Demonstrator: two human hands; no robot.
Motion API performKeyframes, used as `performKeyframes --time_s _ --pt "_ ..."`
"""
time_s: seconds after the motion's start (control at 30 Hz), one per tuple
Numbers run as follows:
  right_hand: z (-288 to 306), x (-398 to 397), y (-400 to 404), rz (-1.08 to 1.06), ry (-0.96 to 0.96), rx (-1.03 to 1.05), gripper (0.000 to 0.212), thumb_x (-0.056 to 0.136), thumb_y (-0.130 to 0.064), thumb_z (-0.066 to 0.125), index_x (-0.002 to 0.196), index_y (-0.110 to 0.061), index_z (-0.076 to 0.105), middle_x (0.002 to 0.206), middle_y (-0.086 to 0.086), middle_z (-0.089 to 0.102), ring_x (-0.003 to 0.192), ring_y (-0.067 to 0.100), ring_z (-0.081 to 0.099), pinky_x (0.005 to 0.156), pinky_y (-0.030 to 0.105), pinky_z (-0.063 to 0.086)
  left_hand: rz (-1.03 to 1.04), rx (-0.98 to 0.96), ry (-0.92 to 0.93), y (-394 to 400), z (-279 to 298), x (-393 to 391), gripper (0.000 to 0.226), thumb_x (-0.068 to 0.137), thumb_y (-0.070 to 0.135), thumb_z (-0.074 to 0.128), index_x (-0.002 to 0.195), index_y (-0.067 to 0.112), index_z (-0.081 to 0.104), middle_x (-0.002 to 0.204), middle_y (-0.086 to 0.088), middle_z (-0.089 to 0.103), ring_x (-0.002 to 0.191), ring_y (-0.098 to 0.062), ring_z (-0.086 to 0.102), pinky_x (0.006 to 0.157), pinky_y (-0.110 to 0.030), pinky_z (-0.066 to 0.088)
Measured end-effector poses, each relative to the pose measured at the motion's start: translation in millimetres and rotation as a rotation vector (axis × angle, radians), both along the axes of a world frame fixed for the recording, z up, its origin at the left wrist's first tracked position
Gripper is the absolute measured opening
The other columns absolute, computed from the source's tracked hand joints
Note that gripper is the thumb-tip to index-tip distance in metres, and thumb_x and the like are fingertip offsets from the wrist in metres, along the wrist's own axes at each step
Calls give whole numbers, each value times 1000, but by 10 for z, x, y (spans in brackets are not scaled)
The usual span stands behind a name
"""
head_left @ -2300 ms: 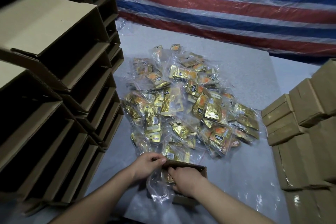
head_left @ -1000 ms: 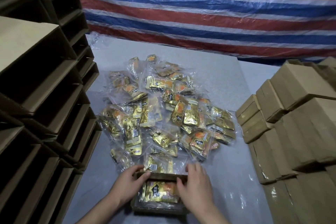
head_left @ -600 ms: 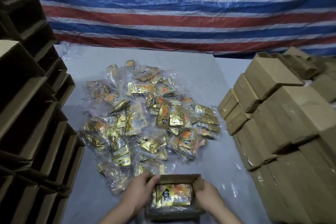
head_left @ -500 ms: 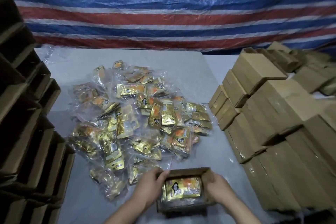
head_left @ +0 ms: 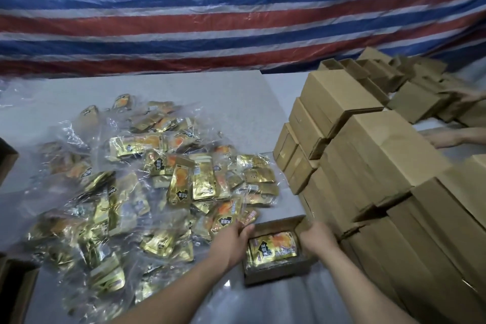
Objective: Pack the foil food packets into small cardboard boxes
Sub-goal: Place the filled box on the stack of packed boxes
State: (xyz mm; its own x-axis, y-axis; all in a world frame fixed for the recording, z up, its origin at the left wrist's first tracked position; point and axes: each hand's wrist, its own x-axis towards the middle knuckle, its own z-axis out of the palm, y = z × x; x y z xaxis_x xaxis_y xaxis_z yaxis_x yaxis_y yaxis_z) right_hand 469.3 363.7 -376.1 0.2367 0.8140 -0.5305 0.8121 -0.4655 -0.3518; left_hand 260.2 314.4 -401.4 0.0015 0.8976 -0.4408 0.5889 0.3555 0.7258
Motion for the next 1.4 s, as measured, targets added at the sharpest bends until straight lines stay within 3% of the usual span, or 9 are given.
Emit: performKeyframes --time_s 0.17,0.27,0.4,0.57,0.73,0.87,1.0,1.13,1.4 --pt "-161 150 152 62 -66 60 9 82 -12 57 74 -13 61 91 11 74 88 33 69 65 26 42 -78 90 104 203 -86 21 44 97 60 32 90 28 62 81 10 64 74 -4 59 66 -25 47" --pt "-246 203 133 72 -52 71 8 82 -15 57 73 -16 58 82 3 71 90 33 69 64 27 43 -145 325 291 773 -142 96 41 95 57 40 109 25 61 108 3 65 95 -14 60 78 -28 48" --pt "-314 217 170 144 -91 124 12 89 -21 55 94 -20 66 99 3 74 98 30 67 72 30 46 -586 307 716 1681 -452 415 82 87 58 56 150 16 26 158 -14 25 144 -34 24 117 -53 21" --pt "-417 282 364 235 -145 173 10 89 -22 53 91 -23 63 97 1 73 96 23 67 73 29 44 -807 232 988 2167 -938 632 102 80 75 46 155 25 -1 162 -16 -9 148 -43 -5 111 -71 2" --pt "-378 227 748 342 -171 165 17 90 -25 51 98 -21 65 98 1 72 96 25 67 77 32 49 -701 87 1007 2203 -1094 444 86 87 69 37 155 30 0 162 -15 -6 145 -50 -5 103 -79 -2" --pt "-300 47 1116 418 -175 119 10 89 -20 50 83 -23 57 100 6 71 97 31 66 76 31 49 -669 51 934 2130 -1020 -30 90 86 68 44 155 29 3 163 -14 -3 146 -48 -5 113 -64 19" --pt "-216 -127 1417 454 -199 134 13 89 -18 51 78 -24 54 97 6 71 97 33 66 68 29 42 -636 70 882 1861 -1057 -279 86 87 68 41 154 31 3 162 -13 -6 145 -44 -12 116 -58 8" --pt "-131 -195 1674 391 -270 181 22 88 -15 51 103 -17 68 109 10 69 104 32 65 78 31 48 -624 55 843 1683 -1116 -457 84 88 63 41 154 31 0 161 -12 -9 145 -43 -10 115 -58 6" --pt "-166 -439 2016 174 -187 340 25 90 -15 52 108 -14 70 110 13 70 105 36 64 81 34 48 -520 -13 776 1242 -1140 -1028 84 87 45 47 154 35 -2 162 -11 -10 149 -35 -4 119 -50 3"
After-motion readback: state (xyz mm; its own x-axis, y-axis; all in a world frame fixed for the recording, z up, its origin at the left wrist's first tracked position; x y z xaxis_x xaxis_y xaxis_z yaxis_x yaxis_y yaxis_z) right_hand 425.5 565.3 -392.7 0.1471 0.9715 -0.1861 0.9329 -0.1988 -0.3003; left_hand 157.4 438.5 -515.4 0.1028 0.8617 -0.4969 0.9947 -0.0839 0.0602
